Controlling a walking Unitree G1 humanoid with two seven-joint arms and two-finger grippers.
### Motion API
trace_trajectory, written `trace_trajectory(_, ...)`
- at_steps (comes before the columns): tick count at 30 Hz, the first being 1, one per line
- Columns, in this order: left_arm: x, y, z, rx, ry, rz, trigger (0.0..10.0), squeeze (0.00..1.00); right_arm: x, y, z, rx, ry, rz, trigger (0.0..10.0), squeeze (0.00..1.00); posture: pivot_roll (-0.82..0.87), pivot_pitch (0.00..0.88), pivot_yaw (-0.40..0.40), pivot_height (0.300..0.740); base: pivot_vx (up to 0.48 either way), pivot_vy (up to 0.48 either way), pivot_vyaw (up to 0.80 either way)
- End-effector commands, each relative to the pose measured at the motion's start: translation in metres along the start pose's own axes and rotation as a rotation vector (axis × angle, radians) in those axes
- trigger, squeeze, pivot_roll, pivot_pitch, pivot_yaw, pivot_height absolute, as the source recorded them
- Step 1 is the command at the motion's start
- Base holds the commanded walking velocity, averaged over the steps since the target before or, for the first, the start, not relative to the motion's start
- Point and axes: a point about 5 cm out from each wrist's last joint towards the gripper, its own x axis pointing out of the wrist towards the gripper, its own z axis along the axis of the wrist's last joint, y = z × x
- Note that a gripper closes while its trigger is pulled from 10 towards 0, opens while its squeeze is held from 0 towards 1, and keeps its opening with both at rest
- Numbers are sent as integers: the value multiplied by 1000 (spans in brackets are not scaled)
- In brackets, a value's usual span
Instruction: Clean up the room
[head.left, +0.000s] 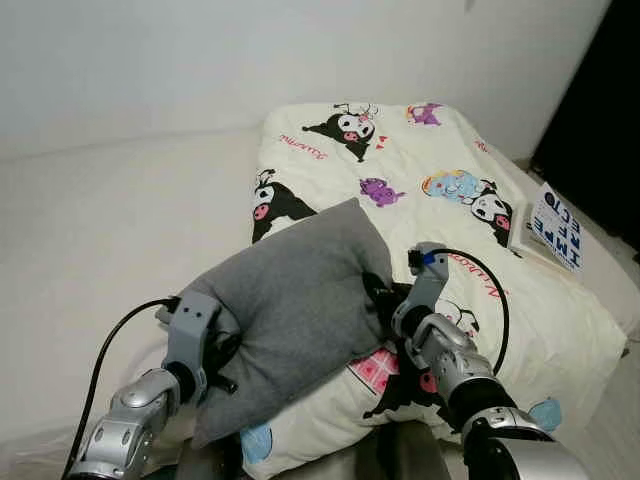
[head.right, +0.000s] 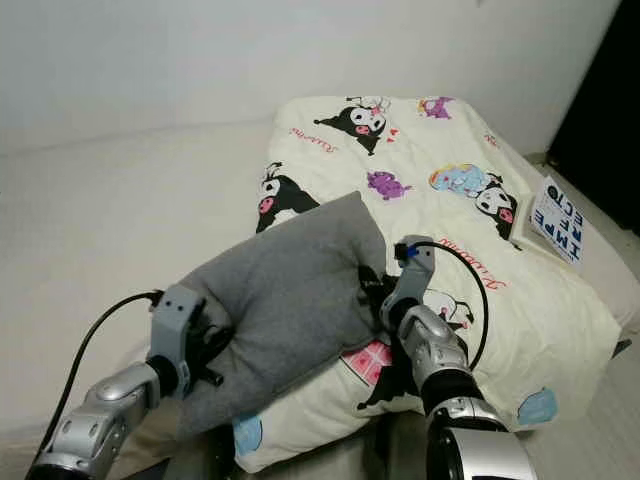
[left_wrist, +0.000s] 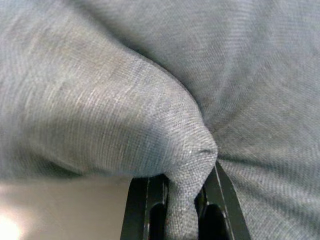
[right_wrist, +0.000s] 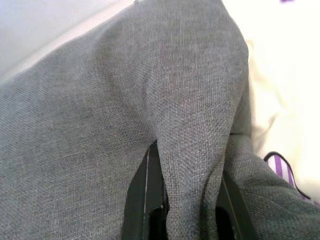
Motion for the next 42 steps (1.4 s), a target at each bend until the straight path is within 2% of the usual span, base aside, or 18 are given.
trace_trajectory(1,4,-14,-7,-87,25,-39,0,0,4,21,-23,29,75,67,0,0,36,228,-18,577,0,0,0)
trace_trajectory(5,3,-16,4,-168,-16,-43,0,0,7,26,-9,4,13,75,0,0,24,195,-27,577,0,0,0)
trace_trajectory(7,2,-21,29,-274,-134,-68,0,0,9,36,16,-7,-102,101,0,0,12,167,-36,577,0,0,0)
trace_trajectory(11,0,-22,53,-359,-245,-82,0,0,8,45,39,-13,-192,134,0,0,7,154,-40,577,0,0,0)
trace_trajectory(13,1,-28,75,-369,-320,-77,4667,0,4,48,56,-75,-257,110,0,0,1,131,-46,577,0,0,0)
trace_trajectory(14,2,-31,82,-359,-342,-67,4784,0,2,47,62,-112,-279,81,0,0,1,131,-46,577,0,0,0)
trace_trajectory(15,2,-35,87,-352,-358,-67,7098,0,0,47,65,-138,-302,54,0,0,-3,119,-50,577,0,0,0)
trace_trajectory(16,4,-38,90,-338,-355,-55,10000,0,-1,46,67,-141,-315,27,0,0,-3,119,-50,577,0,0,0)
trace_trajectory(17,4,-38,90,-338,-355,-55,10000,0,-1,46,67,-141,-315,27,0,0,-3,119,-50,577,0,0,0)
trace_trajectory(18,8,-37,90,-309,-351,4,10000,0,-3,45,66,-145,-321,4,2941,0,-6,111,-49,577,0,0,0)
trace_trajectory(19,13,-33,90,-281,-343,90,10000,0,-5,44,63,-161,-320,-19,10000,0,-11,103,-45,577,0,0,0)
trace_trajectory(23,18,-27,86,-250,-318,199,10000,0,-7,44,56,-184,-305,-37,10000,0,-16,97,-41,577,0,0,0)
trace_trajectory(26,23,-21,79,-109,-261,365,10000,0,-12,42,45,-248,-276,-68,10000,0,-13,89,-42,577,0,0,0)
trace_trajectory(29,24,-21,78,-37,-254,415,10000,0,-16,40,40,-284,-261,-90,10000,0,-14,86,-42,577,0,0,0)
trace_trajectory(30,24,-23,79,4,-264,420,10000,0,-18,38,37,-286,-253,-103,10000,0,-13,83,-41,577,0,0,0)
trace_trajectory(35,23,-33,82,56,-292,377,10000,0,-22,38,32,-267,-246,-106,10000,0,-12,80,-41,577,0,0,0)
trace_trajectory(38,22,-37,78,54,-305,331,10000,0,-24,37,28,-257,-237,-109,10000,0,-12,80,-40,581,0,0,0)
trace_trajectory(42,21,-34,73,64,-304,364,10000,0,-25,36,25,-254,-226,-110,10000,0,-12,80,-40,596,0,0,0)
